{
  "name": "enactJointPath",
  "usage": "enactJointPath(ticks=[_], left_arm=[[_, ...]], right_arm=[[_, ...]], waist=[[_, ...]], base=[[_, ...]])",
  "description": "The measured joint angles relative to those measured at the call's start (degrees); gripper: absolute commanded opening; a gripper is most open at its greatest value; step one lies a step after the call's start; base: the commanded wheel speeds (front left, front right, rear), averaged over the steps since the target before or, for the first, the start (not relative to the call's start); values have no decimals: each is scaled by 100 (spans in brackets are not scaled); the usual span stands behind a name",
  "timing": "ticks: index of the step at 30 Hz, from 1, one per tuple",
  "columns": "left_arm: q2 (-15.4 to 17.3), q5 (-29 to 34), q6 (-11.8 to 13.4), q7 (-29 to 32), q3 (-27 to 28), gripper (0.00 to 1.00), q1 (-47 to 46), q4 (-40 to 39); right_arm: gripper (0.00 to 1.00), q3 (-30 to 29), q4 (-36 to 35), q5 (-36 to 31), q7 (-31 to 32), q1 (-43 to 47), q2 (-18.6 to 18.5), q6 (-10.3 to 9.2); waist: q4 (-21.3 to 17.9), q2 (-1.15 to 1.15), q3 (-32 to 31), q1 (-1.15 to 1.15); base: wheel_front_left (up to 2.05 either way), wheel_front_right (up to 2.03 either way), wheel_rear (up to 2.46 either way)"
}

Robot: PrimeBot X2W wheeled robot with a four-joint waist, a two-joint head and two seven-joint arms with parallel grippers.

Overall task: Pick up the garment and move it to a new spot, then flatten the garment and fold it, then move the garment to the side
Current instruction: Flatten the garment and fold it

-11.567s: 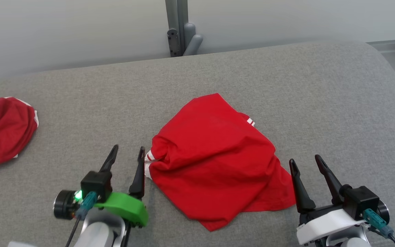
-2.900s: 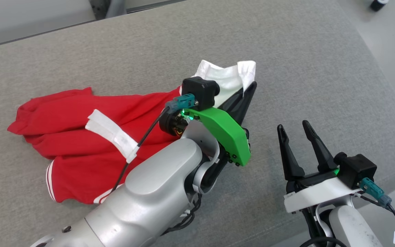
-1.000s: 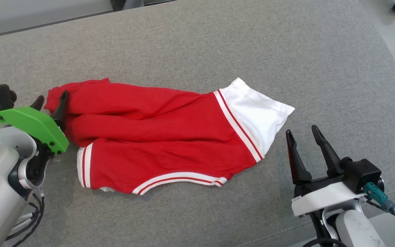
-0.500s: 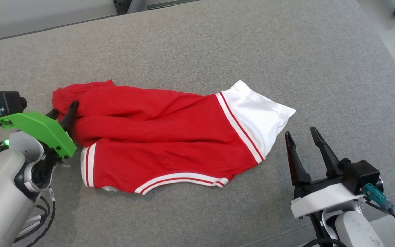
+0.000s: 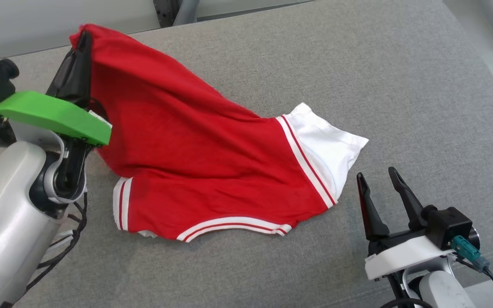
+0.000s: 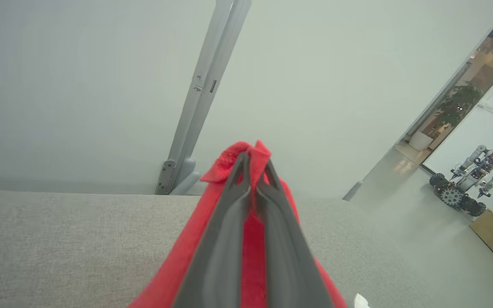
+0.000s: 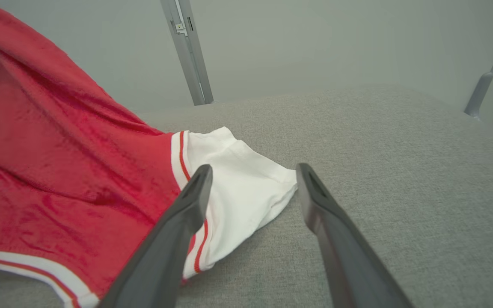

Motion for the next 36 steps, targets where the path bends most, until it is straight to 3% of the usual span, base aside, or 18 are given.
enactJointPath(ticks=[5,8,11,13,18,20,21,24,26,27,28,30,33,36], left_arm=[[157,527,581,-99,386,0,788,-1534],[92,651,889,-108,698,0,1983,-2248],[-159,746,1028,-112,1069,0,3346,-2332],[-245,1166,1018,-114,1166,0,3990,-2135],[-964,1328,764,-114,1315,0,4839,-1232],[-1046,1511,738,-112,1150,52,4882,-776],[-1081,1557,670,-90,1049,100,4882,-635],[-1330,1477,535,-69,1027,100,4838,-446],[-1324,1466,563,-70,1100,100,4740,-386],[-1263,1511,634,-70,1129,100,4706,-367],[-1095,1659,877,-71,1246,100,4668,-379],[-905,1853,1033,-78,1381,100,4615,-567],[-929,1814,805,-97,1571,100,4403,-1094],[-939,1816,593,80,1406,100,4195,-1159]], right_arm=[[100,-69,3,-8,0,175,0,-1],[100,-143,-9,-8,0,316,-2,-1],[100,-180,21,-34,0,404,0,-1],[100,-233,45,-64,0,444,2,-1],[100,-265,79,-188,0,466,2,0],[100,-250,99,-213,0,454,0,-1],[100,-240,107,-221,0,442,0,-1],[100,-201,111,-267,0,423,2,0],[100,-198,123,-269,0,422,1,-1],[100,-187,129,-269,0,422,2,0],[100,-176,130,-271,0,425,1,-1],[100,-167,125,-285,0,438,2,-1],[100,-186,115,-294,0,475,1,-1],[100,-166,116,-296,-1,531,1,-1]], waist=[[84,0,-170,0],[188,0,-233,0],[330,0,-257,0],[437,0,-265,-1],[756,0,-287,-1],[882,0,-300,0],[939,0,-310,0],[1092,0,-344,0],[1168,0,-377,0],[1190,0,-401,0],[1214,0,-451,0],[1217,0,-484,0],[1203,0,-490,0],[1182,0,-459,0]], base=[[0,0,0],[0,0,0],[0,0,0],[0,0,0],[0,0,0],[0,0,0],[0,0,0],[0,0,0],[0,0,0],[0,0,0],[0,0,0],[0,0,0],[0,0,0],[0,0,0]])
